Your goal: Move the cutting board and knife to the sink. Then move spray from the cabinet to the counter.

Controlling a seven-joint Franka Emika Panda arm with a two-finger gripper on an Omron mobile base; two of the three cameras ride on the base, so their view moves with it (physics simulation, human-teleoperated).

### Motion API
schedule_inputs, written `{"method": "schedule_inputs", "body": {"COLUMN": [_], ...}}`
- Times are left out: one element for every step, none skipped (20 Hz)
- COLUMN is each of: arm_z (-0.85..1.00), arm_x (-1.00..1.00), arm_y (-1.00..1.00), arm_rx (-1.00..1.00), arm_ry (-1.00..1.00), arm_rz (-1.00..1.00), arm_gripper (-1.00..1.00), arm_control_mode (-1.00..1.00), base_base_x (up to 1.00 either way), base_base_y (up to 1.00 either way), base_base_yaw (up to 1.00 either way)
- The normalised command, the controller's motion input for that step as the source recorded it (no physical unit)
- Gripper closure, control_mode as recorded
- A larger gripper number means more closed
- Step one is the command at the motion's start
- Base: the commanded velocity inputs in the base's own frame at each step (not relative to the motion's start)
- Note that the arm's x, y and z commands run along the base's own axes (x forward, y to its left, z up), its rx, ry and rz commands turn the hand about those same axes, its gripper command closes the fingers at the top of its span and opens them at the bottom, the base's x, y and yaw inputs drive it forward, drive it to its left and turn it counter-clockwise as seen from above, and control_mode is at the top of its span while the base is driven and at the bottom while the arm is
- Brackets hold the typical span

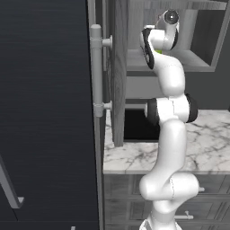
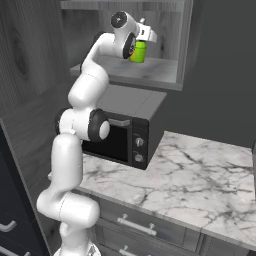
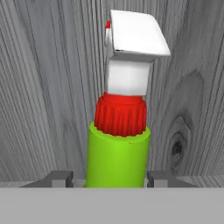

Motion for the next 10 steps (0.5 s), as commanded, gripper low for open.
{"method": "schedule_inputs", "body": {"arm_z": [0.07, 0.06, 0.04, 0.01, 0.00, 0.00, 0.00, 0.00, 0.00, 0.00], "arm_x": [-0.15, -0.22, -0.26, -0.29, -0.34, -0.34, -0.32, -0.30, -0.25, -0.21], "arm_y": [0.00, 0.00, 0.00, 0.00, 0.01, 0.00, 0.00, 0.01, 0.01, 0.01], "arm_rx": [0.05, 0.07, 0.07, 0.07, 0.07, 0.07, 0.05, 0.04, 0.03, 0.03], "arm_ry": [0.00, 0.00, 0.00, 0.00, 0.00, 0.00, -0.02, -0.03, -0.04, -0.05], "arm_rz": [0.00, 0.00, 0.00, 0.00, 0.00, 0.00, 0.00, 0.00, 0.00, 0.00], "arm_gripper": [1.00, 1.00, 1.00, 1.00, 1.00, 1.00, 1.00, 1.00, 1.00, 1.00], "arm_control_mode": [-1.00, -1.00, -1.00, -1.00, -1.00, -1.00, -1.00, -1.00, -1.00, -1.00], "base_base_x": [0.00, 0.00, 0.00, 0.00, 0.00, 0.00, 0.00, 0.00, 0.00, 0.00], "base_base_y": [0.00, 0.00, 0.00, 0.00, 0.00, 0.00, 0.00, 0.00, 0.00, 0.00], "base_base_yaw": [0.00, 0.00, 0.00, 0.00, 0.00, 0.00, 0.00, 0.00, 0.00, 0.00]}}
